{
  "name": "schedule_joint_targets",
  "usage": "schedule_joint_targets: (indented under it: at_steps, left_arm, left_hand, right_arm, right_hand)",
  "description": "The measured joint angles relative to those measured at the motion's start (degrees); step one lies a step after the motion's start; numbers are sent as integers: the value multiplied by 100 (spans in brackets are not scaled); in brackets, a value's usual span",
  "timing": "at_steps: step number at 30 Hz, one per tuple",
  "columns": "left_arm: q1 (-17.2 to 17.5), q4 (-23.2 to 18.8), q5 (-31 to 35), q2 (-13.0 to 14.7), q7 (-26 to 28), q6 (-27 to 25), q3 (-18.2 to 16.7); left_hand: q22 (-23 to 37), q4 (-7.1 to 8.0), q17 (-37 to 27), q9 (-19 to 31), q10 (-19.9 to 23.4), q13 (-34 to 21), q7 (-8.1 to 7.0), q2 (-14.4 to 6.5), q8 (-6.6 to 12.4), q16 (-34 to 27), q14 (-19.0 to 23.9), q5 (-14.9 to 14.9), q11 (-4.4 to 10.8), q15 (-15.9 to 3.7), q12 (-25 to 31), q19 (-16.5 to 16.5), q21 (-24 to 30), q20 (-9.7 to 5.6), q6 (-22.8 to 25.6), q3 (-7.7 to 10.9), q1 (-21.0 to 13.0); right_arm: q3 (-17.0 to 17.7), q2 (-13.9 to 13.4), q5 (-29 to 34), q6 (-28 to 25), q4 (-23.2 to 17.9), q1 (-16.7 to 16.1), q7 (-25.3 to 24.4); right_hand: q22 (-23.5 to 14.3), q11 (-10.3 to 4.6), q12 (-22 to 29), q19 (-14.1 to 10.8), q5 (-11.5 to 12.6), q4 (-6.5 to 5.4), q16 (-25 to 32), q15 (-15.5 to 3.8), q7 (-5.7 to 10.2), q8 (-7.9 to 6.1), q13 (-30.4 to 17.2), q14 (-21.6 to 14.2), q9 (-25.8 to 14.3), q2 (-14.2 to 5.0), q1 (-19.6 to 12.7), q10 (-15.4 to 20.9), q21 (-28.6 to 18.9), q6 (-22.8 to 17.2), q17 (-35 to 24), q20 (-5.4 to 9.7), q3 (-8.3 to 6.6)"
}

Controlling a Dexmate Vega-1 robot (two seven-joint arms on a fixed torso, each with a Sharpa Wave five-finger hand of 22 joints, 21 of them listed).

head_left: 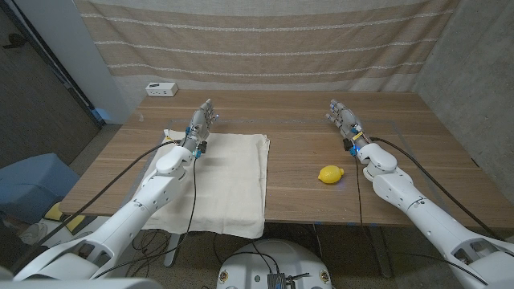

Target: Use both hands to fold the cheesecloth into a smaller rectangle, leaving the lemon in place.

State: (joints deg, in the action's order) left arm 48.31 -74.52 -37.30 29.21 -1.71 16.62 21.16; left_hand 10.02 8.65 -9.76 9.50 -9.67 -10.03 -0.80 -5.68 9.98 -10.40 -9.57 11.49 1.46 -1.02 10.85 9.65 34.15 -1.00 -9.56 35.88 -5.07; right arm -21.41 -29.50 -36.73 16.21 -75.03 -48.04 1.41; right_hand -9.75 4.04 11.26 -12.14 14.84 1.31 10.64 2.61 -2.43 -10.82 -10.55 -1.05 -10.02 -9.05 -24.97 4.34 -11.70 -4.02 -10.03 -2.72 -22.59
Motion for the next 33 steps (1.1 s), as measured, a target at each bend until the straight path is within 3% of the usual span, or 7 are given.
schedule_joint_targets:
  at_steps: [4,8,17,23,26,33]
  left_arm:
    - [12,-2,0,1,1,5,-3]
    - [27,-18,0,7,7,14,-9]
    - [67,-82,-12,59,0,17,-21]
    - [97,-129,-15,95,-7,17,-40]
    - [110,-156,-25,112,-30,17,-47]
    - [176,-265,-25,191,-31,17,-65]
  left_hand:
    - [0,0,0,8,0,0,-21,0,22,-25,-30,0,0,88,44,27,0,135,-21,0,0]
    - [0,-18,0,26,-7,0,-55,0,63,-24,-26,0,-8,153,44,28,0,280,-50,-19,0]
    - [27,-43,1,25,-28,-26,-98,0,105,-66,-21,0,-238,415,172,18,0,595,47,-43,0]
    - [27,-65,-26,25,76,-26,-123,0,128,-113,-32,0,-339,487,216,10,0,668,169,-65,0]
    - [27,-65,-26,25,117,-25,-179,0,128,-113,-26,0,-380,527,216,13,0,705,225,-65,0]
    - [53,-86,-26,40,252,-53,-247,0,128,-148,128,0,-413,681,251,28,0,810,293,-87,0]
  right_arm:
    - [-31,-49,73,-57,-91,0,-47]
    - [-94,-138,229,-176,-265,2,-129]
    - [-349,-438,646,-671,-712,142,-176]
    - [-399,-480,918,-1006,-770,179,-62]
    - [-669,-649,1054,-1150,-1036,403,6]
    - [-669,-649,1354,-1425,-1036,403,100]
  right_hand:
    - [-27,71,0,-125,-125,139,104,286,127,-22,0,-243,-27,-18,-71,133,-31,-138,-26,-377,-92]
    - [-27,81,47,-248,-171,183,166,359,173,-45,0,-491,-27,15,-101,260,-49,-296,-26,-519,-136]
    - [-54,85,66,-229,-237,230,166,374,203,-45,-26,-562,-26,44,-130,395,-48,-407,-26,-579,-141]
    - [-53,77,66,-229,-237,256,166,374,172,-45,-26,-561,-26,44,-130,407,-48,-438,-25,-578,-163]
    - [-53,77,66,-229,-237,262,166,373,172,-45,-26,-561,-26,46,-132,407,-48,-438,-25,-578,-157]
    - [-52,77,66,-251,-286,347,166,317,219,-45,-25,-618,-26,105,-191,407,-48,-485,-25,-600,-166]
